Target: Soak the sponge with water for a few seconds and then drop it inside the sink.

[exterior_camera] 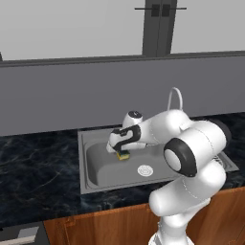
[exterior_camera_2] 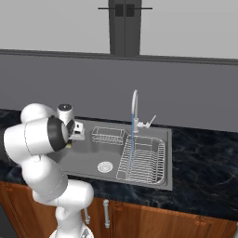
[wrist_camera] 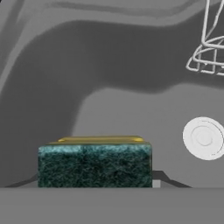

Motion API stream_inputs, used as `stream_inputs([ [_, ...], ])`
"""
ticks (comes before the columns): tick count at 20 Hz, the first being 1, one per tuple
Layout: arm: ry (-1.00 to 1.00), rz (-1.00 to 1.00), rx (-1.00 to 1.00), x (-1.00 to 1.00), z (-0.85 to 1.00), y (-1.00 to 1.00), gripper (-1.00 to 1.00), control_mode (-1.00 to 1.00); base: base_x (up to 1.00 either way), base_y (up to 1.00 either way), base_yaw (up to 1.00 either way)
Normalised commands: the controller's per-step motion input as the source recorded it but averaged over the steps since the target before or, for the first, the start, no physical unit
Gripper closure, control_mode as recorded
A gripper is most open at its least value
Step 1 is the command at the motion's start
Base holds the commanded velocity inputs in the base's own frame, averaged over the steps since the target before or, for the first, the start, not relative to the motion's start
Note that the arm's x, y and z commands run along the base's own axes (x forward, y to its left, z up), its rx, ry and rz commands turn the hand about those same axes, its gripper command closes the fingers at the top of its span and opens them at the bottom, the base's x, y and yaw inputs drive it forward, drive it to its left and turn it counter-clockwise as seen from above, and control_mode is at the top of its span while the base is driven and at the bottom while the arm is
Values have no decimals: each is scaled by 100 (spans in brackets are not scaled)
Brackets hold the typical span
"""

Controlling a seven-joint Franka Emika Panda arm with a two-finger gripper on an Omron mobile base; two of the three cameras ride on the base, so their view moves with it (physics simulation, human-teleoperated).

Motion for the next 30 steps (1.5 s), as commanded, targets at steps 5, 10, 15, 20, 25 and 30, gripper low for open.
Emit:
stream_inputs([
  [5,-1,0,0,0,-24,5,100,-100,0,0,0],
  [10,-4,0,0,0,-24,16,100,-100,0,0,0],
  [15,-4,0,-1,0,-20,19,100,-100,0,0,0],
  [20,-7,0,-4,0,-18,12,100,-100,0,0,0],
  [25,-5,0,-5,-1,-7,2,100,-100,0,0,0],
  [30,-5,0,-3,0,-9,0,100,-100,0,0,0],
])
